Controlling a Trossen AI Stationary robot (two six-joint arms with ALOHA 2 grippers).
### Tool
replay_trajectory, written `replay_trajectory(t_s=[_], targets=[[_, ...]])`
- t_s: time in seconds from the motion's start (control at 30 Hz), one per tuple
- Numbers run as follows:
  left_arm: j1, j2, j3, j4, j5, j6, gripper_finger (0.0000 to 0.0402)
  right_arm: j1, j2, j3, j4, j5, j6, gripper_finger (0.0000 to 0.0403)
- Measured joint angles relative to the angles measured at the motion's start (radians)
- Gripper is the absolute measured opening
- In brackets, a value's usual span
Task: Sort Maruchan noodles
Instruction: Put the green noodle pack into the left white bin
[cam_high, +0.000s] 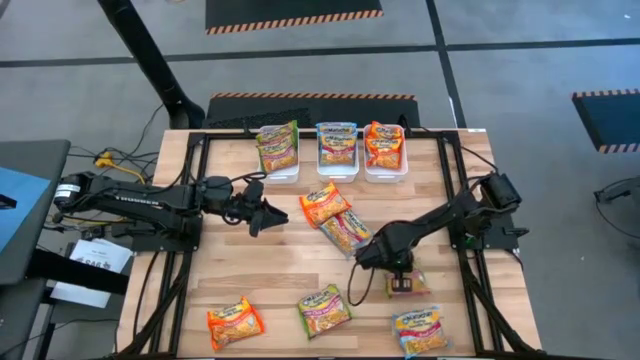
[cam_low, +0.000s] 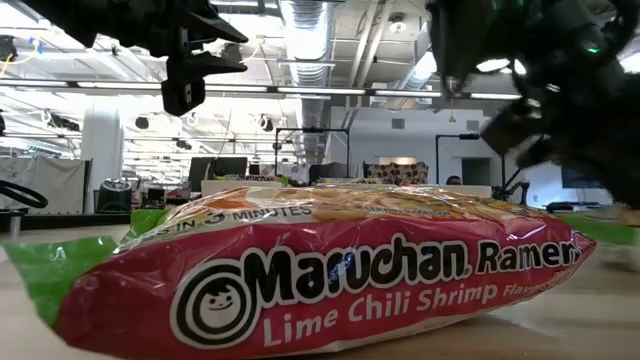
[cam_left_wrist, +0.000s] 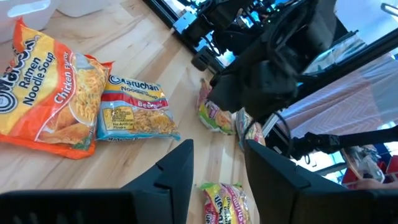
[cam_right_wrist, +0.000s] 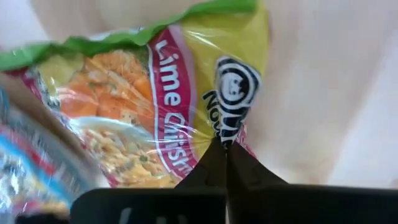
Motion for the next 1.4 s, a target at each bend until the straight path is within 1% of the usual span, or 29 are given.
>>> replay_trajectory(t_s=[0.23,0.3,0.43,0.5,0.67,0.97,1.1,1.17,1.27,1.4], targets=[[0.000,0.000,0.000,-0.051,-0.015,-0.023,0.0171,-0.001,0.000,0.125,-0.073,0.090,0.000,0.0004],[0.000,0.000,0.000,-0.055,-0.049,-0.028,0.0186,-0.007,0.000,0.163,-0.110,0.108,-0.001,0.0003],[0.000,0.000,0.000,-0.054,-0.170,-0.024,0.0204,-0.029,0.000,0.239,-0.194,0.169,-0.019,0.0003],[0.001,0.000,0.000,-0.055,-0.191,-0.019,0.0205,-0.045,0.000,0.276,-0.230,0.191,-0.031,0.0003],[0.011,0.000,0.000,-0.050,-0.184,0.002,0.0206,-0.095,0.000,0.379,-0.279,0.231,-0.046,0.0003],[0.020,0.000,0.000,0.008,-0.178,0.044,0.0206,-0.203,-0.002,0.590,-0.281,0.231,-0.057,0.0003],[0.041,0.000,0.000,0.030,-0.127,0.035,0.0206,-0.251,-0.002,0.668,-0.281,0.230,-0.056,0.0002],[0.055,0.000,0.001,0.059,-0.116,0.021,0.0206,-0.272,-0.002,0.701,-0.281,0.230,-0.056,0.0002],[0.087,0.000,0.009,0.061,-0.110,-0.016,0.0206,-0.298,-0.002,0.744,-0.281,0.229,-0.055,0.0002],[0.131,0.000,0.049,0.041,-0.045,-0.016,0.0206,-0.326,-0.001,0.785,-0.274,0.223,-0.055,0.0002]])
